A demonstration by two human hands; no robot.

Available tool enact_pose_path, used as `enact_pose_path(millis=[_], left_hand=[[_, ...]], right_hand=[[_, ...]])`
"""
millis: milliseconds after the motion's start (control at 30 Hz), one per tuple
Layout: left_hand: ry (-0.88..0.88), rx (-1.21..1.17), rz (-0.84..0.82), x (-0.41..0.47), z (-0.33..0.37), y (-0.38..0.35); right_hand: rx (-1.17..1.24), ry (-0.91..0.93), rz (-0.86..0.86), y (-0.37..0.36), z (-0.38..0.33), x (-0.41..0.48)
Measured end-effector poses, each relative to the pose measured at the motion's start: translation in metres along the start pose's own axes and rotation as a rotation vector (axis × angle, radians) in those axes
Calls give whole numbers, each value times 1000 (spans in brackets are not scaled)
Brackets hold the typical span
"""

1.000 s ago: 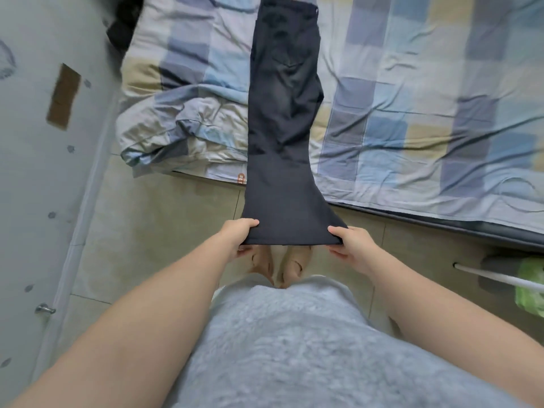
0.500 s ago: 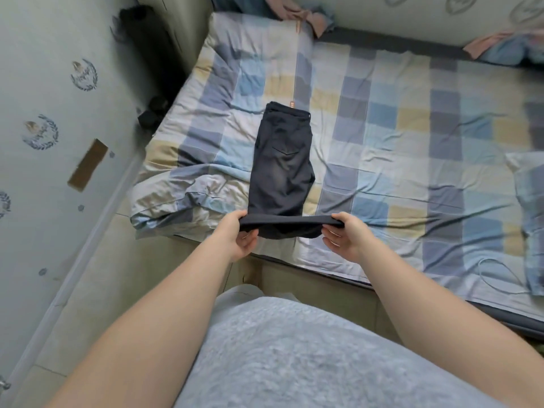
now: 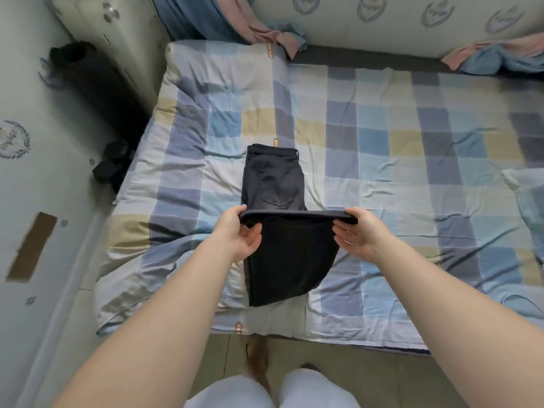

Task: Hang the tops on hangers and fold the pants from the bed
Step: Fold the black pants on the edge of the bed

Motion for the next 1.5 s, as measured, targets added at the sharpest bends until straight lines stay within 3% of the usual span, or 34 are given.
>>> enact_pose_path(millis=[400, 533, 800, 1067, 1200, 1333, 1500], left_hand=[[-205, 216, 46, 214, 174, -93], [-283, 266, 13, 274, 201, -114], [-234, 429, -73, 333, 139, -97], [-205, 496, 11, 327, 80, -50], [-166, 492, 115, 324, 26, 0], [-258, 453, 287, 315, -24, 53], [-576, 917, 597, 299, -48, 75]], right_hand=[[-46, 152, 53, -97, -118, 233], [-22, 154, 1, -126, -132, 305], [-36, 6, -121, -128, -50, 361], [-18, -104, -133, -93, 11, 352], [-47, -176, -108, -67, 71, 343], [-144, -168, -12, -34, 129, 337], [-348, -107, 21, -4, 182, 329]])
Point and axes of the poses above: each hand's wrist, its own x-axis towards the middle knuckle, its own y-axis out of the back of the hand, z = x × y, the point moved 7 cm from there along x, towards the middle knuckle, and after that the axes turned 1 degree about -x, right-handed, at the moved point
